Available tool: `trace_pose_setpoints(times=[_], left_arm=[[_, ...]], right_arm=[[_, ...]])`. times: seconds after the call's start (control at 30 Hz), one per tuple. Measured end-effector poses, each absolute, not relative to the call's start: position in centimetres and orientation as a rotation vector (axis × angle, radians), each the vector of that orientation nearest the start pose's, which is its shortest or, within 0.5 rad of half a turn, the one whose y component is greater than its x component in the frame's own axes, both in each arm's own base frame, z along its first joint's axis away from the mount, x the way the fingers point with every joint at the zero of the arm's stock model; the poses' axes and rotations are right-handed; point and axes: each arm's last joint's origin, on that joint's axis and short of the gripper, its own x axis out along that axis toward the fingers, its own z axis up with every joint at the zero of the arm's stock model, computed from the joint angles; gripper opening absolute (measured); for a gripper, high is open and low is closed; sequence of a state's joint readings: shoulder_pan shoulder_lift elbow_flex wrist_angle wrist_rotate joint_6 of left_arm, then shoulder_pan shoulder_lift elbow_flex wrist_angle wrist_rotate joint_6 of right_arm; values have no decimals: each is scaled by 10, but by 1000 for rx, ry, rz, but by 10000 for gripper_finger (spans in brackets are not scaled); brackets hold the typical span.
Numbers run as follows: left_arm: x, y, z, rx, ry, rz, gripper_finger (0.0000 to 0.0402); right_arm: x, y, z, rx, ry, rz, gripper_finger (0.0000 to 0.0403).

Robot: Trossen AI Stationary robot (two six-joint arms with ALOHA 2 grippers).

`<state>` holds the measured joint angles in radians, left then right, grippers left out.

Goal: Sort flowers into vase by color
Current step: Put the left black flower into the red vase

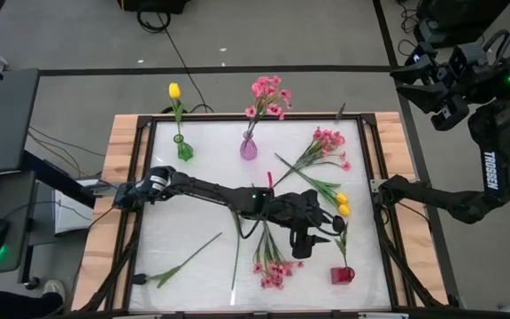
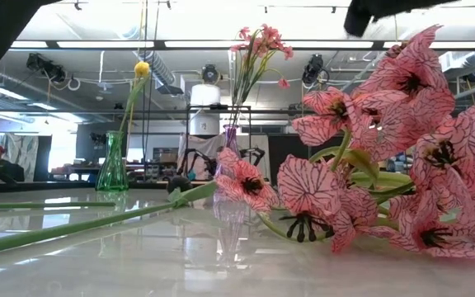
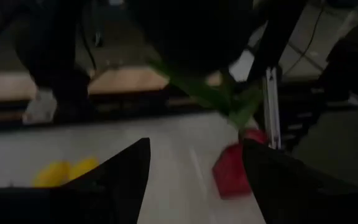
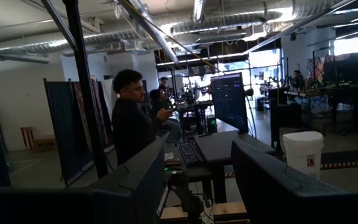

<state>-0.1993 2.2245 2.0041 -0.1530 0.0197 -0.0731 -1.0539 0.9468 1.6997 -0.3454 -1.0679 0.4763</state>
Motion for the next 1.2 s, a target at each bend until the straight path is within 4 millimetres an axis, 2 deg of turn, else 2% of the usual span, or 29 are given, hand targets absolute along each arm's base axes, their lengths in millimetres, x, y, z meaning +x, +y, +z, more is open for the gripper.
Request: trace_pose_setpoints(times=[0.1,0.4,0.53,0.6,0.87,1.2], left_arm=[[507,-102,283,-62,443,-192,259],[480,-97,306,-177,601,-143,259],[468,-95,320,-273,630,-108,259],[462,-93,321,-325,682,-78,259],[441,-89,346,-494,702,-13,259],[406,-88,383,-491,697,-3,259]], right_arm=[[61,-56,561,119,-189,60,196],[61,-56,561,119,-189,61,196],[61,-56,561,119,-190,59,196],[61,-56,561,118,-190,60,196],[61,-56,562,117,-190,60,196],[61,-56,562,112,-193,60,196]])
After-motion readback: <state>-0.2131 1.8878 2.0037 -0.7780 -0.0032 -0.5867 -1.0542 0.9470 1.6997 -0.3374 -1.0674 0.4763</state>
